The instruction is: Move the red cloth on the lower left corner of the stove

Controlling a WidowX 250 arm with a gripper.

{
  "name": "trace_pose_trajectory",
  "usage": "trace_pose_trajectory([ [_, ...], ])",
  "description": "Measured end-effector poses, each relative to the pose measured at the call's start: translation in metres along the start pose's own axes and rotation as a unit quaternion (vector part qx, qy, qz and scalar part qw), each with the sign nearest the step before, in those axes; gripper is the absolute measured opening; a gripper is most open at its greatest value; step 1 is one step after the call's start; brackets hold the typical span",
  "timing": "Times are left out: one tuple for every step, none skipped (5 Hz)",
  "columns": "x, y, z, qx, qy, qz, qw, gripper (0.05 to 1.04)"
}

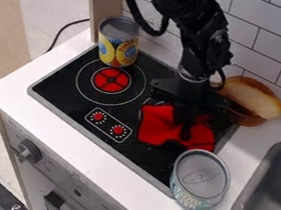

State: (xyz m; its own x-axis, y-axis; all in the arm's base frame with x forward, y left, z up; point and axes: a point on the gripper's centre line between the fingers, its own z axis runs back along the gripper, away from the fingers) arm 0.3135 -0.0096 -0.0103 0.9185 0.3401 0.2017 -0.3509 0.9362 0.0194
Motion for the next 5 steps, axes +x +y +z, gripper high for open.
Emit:
trace_pose_trajectory([
  [0.000, 0.017, 0.001, 0.000, -0.002, -0.006, 1.0000, 0.054],
  [-0.002, 0.035, 0.003, -0.005, 0.002, 0.005, 1.0000, 0.054],
  [0.002, 0.060, 0.005, -0.021, 0.013, 0.042, 0.9988, 0.054],
  [0.006, 0.091, 0.011, -0.026, 0.004, 0.070, 0.9972, 0.054],
  [0.020, 0.114, 0.015, -0.005, -0.005, 0.083, 0.9965, 0.054],
])
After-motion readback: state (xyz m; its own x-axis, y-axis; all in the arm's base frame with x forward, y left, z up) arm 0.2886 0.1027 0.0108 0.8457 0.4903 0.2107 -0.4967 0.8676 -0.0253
